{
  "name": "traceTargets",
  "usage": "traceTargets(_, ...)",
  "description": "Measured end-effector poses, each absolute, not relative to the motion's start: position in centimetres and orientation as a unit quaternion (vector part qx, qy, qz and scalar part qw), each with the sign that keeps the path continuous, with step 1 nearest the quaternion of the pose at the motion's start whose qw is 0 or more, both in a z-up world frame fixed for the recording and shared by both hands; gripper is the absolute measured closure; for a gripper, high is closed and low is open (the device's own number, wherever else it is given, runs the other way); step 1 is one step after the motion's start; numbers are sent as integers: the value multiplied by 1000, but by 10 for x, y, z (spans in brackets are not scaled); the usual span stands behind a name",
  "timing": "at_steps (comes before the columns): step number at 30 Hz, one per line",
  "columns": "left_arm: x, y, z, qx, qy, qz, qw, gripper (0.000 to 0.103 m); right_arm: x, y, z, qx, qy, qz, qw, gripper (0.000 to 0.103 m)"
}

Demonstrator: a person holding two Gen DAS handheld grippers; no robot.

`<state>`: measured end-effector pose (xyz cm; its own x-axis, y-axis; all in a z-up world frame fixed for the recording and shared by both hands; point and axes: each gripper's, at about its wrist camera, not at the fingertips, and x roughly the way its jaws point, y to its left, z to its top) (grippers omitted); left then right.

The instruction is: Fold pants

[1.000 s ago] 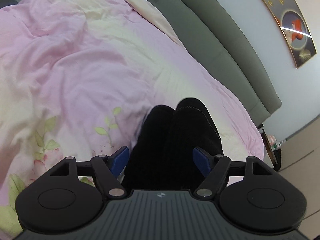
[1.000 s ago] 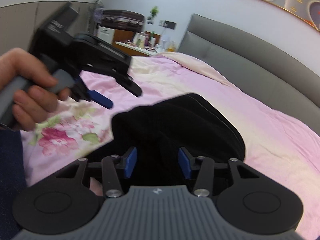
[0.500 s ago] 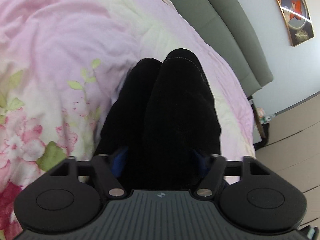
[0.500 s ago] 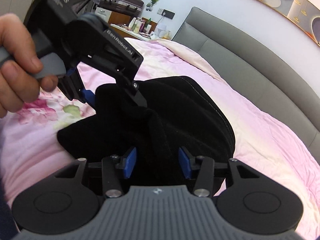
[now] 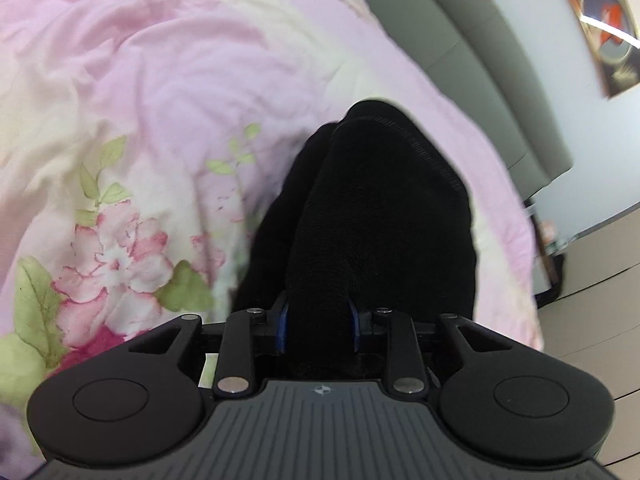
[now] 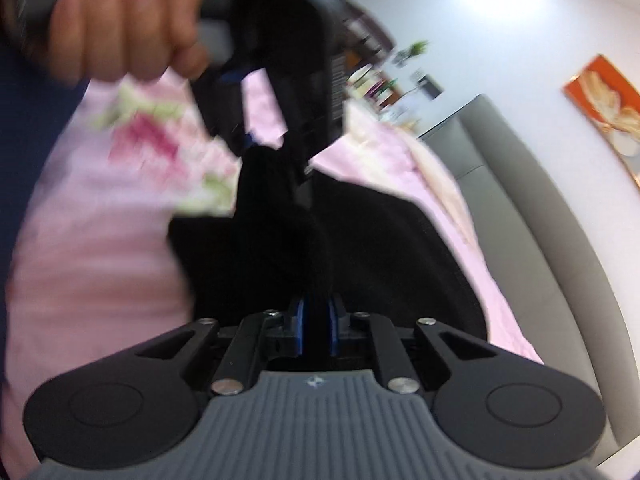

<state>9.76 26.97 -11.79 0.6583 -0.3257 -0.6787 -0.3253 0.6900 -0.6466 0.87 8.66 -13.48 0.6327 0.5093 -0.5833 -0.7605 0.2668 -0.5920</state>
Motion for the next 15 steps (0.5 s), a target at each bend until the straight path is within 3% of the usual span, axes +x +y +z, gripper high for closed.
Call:
traceTargets(3,107,268,-124,-381,422,2,823,61,12,86,-135,-434,168,409,785,76)
traceTargets(9,103,267,-123,-371,423,6,827,56,68,41,-73,-166,279,426,844,76)
traceTargets(15,104,268,-125,-375,425,5,824,52,139,22,-46,-48,324,320,889,76)
